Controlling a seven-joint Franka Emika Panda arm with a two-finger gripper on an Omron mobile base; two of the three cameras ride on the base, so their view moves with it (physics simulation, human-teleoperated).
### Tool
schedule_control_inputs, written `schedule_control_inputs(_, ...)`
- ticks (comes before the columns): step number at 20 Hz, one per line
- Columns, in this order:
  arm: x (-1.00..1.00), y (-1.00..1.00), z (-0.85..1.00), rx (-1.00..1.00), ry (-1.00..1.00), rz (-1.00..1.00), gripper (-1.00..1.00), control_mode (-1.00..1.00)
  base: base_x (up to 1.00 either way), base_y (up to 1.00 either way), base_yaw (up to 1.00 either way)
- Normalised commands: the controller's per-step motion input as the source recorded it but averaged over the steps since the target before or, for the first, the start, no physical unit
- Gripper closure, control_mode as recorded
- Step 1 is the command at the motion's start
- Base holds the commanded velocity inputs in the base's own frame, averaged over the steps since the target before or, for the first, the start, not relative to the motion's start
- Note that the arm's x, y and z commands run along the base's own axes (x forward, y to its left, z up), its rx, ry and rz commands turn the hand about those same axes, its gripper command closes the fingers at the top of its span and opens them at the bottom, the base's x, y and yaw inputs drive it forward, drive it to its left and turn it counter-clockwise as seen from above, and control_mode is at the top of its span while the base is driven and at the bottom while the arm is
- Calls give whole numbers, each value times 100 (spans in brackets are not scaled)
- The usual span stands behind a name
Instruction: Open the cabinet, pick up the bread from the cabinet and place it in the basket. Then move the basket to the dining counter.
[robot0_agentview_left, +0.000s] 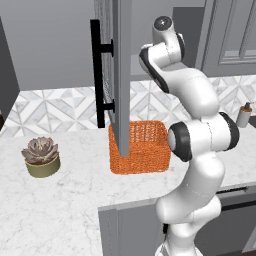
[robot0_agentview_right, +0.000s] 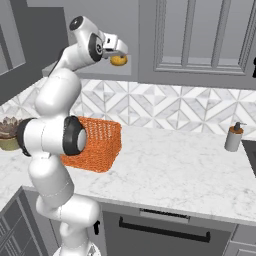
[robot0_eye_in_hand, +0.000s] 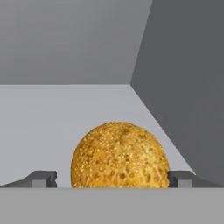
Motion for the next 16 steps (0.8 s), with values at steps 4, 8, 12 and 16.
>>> schedule_control_inputs(4,21,-14,-21,-2,1,0,-100,-100,0,0,0)
schedule_control_inputs(8,4,-23,-25,-4,0,0,-100,-100,0,0,0)
schedule_control_inputs(12,0,-17,-36,-6,-5,0,-100,-100,0,0,0)
schedule_control_inputs(16,0,-2,-14,0,-9,0,-100,-100,0,0,0)
